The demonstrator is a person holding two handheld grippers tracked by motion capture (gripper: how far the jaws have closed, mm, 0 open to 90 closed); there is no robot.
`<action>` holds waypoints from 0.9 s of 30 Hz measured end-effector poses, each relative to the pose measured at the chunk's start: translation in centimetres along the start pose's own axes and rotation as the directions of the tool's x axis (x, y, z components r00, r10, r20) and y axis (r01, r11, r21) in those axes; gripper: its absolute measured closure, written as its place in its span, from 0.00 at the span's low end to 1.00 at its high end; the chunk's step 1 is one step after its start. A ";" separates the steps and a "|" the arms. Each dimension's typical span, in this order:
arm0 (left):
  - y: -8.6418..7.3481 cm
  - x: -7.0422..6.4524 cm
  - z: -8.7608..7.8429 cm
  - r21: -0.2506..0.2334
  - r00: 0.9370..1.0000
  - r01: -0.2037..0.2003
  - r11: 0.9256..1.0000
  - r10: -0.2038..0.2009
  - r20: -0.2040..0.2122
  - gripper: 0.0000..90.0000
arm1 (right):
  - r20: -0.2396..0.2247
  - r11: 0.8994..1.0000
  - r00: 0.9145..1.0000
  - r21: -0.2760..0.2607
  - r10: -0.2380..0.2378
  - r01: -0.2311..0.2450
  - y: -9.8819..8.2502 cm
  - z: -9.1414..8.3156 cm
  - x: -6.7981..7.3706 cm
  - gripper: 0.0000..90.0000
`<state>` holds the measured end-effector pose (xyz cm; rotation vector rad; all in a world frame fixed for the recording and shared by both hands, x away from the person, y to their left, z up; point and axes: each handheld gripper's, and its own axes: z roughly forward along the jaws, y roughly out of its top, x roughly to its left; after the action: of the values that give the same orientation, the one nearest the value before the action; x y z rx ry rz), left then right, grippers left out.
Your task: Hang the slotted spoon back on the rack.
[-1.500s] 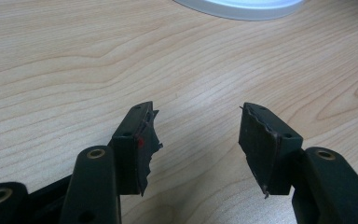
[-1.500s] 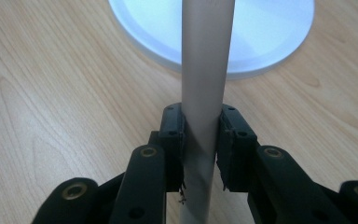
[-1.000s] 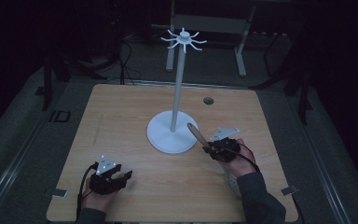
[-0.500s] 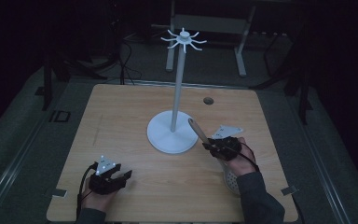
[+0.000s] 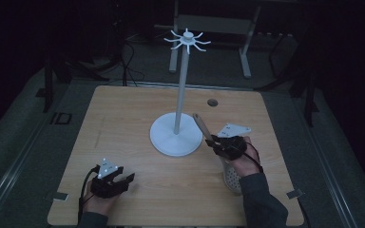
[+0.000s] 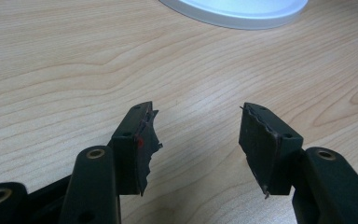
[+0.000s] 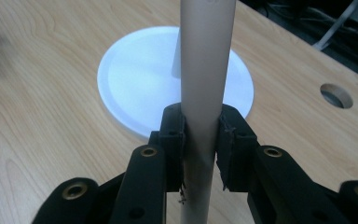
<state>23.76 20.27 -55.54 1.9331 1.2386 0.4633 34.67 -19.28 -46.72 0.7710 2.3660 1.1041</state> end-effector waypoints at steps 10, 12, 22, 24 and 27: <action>0.0 0.0 0.0 0.008 1.000 0.003 1.000 -0.003 -0.009 0.51 | 0.012 0.999 1.000 -0.050 0.013 -0.012 1.1 -0.5 -0.3 0.82; 0.0 0.0 0.0 0.009 1.000 0.003 1.000 -0.003 -0.010 0.51 | 0.014 0.998 1.000 -0.056 0.019 -0.018 1.3 -0.6 -0.4 0.82; 0.0 0.1 -0.1 -0.004 1.000 0.012 1.000 -0.012 -0.019 0.51 | 0.027 0.993 0.999 -0.114 0.035 -0.032 2.1 -1.3 -0.7 0.82; 0.0 0.1 -0.1 -0.004 1.000 0.014 1.000 -0.014 -0.017 0.51 | 0.029 0.992 0.999 -0.121 0.037 -0.033 2.3 -1.4 -0.8 0.82; 0.0 0.0 0.0 -0.006 1.000 0.010 1.000 -0.010 -0.015 0.52 | 0.031 0.991 0.999 -0.133 0.039 -0.035 2.4 -1.6 -0.9 0.82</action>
<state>23.74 20.33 -55.53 1.9204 1.2542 0.4765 35.17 -19.45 -43.72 0.7831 2.2331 1.2395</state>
